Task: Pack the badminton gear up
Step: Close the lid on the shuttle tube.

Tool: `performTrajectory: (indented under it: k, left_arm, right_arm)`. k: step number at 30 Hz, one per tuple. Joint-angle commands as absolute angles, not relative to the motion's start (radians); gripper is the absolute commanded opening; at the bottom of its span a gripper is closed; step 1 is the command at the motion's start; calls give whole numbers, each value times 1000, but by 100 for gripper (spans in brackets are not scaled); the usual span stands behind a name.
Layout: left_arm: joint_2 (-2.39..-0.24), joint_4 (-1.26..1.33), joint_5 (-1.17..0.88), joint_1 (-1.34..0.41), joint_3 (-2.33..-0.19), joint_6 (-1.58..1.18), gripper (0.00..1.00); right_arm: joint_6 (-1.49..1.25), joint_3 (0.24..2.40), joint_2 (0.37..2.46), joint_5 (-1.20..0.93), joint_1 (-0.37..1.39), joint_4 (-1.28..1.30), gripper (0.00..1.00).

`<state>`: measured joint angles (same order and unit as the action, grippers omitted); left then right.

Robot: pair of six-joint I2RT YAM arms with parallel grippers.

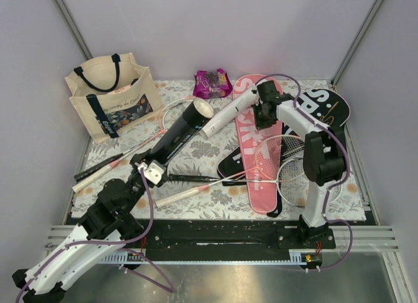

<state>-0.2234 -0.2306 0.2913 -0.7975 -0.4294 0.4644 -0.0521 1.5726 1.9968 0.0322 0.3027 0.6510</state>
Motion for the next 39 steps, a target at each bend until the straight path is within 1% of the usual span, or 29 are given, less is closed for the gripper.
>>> performTrajectory:
  k: [1,5,9,13,17,22,25,29,32,35,39]
  left_arm:
    - [-238,-141,276,-799,-443,463,44]
    - [-250,-150,259,-801,-443,466,44]
    - [-285,-175,227,-799,-456,468,44]
    - [-316,-193,195,-801,-466,474,44]
    - [-342,-221,150,-801,-469,515,44]
    - [-364,-250,109,-801,-485,561,43]
    - [-379,-264,77,-799,-494,581,43]
    - [-391,-268,46,-801,-497,598,43]
    - [-396,-268,23,-801,-499,618,43]
    - [-413,-268,32,-801,-506,635,43]
    - [-439,-275,57,-801,-515,666,42]
  right_arm:
    - [-57,1543,1784,-67,298,595,0]
    - [-84,1500,1654,-155,298,560,0]
    - [-150,1421,1482,-294,298,471,0]
    - [-247,1268,1287,-519,299,258,0]
    - [-356,1116,1117,-672,299,17,0]
    - [-462,1060,1028,-848,299,-156,0]
    - [-489,1029,990,-913,299,-198,0]
    - [-491,1011,974,-1004,299,-186,0]
    - [-544,962,959,-1075,301,-262,0]
    - [-534,937,936,-1104,302,-253,0]
    - [-443,930,901,-1104,302,-147,0]
